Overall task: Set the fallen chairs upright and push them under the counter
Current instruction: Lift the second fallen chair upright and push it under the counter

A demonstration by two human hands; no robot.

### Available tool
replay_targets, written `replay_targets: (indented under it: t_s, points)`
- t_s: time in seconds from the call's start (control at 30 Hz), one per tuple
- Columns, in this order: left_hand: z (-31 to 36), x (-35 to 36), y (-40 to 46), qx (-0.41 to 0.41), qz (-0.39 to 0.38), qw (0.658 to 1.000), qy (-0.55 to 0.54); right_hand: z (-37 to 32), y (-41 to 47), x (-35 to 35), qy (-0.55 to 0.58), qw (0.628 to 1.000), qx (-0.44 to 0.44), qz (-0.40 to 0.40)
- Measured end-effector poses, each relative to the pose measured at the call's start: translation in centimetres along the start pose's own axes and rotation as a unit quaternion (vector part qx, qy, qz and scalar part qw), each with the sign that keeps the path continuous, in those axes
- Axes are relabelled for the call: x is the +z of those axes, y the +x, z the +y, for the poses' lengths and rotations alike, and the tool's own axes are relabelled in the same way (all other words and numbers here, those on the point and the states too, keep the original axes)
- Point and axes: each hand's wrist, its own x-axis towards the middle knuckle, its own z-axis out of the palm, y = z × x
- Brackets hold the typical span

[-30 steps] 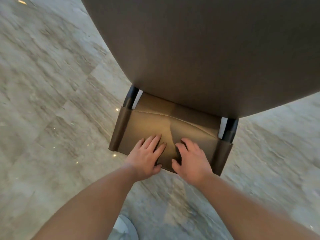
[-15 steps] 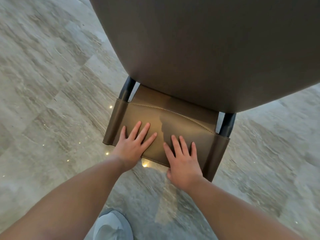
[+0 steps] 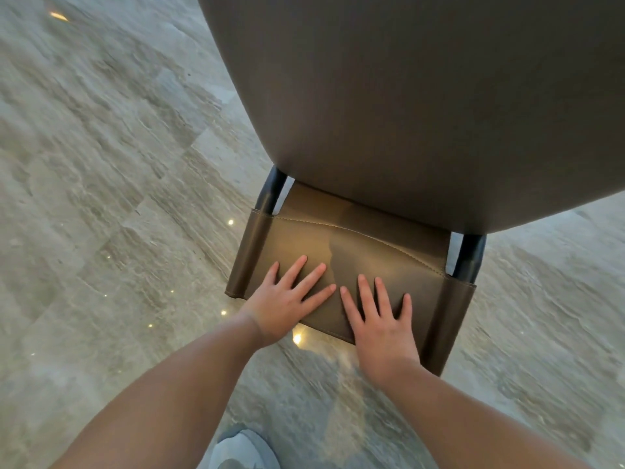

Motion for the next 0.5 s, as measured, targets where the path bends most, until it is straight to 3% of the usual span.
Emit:
replay_targets:
  t_s: [0.27,0.5]
  points:
    - [0.4,-3.6,-1.5,-0.008,-0.017,1.0,0.006,1.3,-2.1,-3.4,0.002,0.999,-0.043,-0.02]
    - [-0.9,-16.3,-6.6,0.02,0.029,0.999,0.009,2.9,-8.2,-16.3,0.033,0.997,-0.054,-0.04]
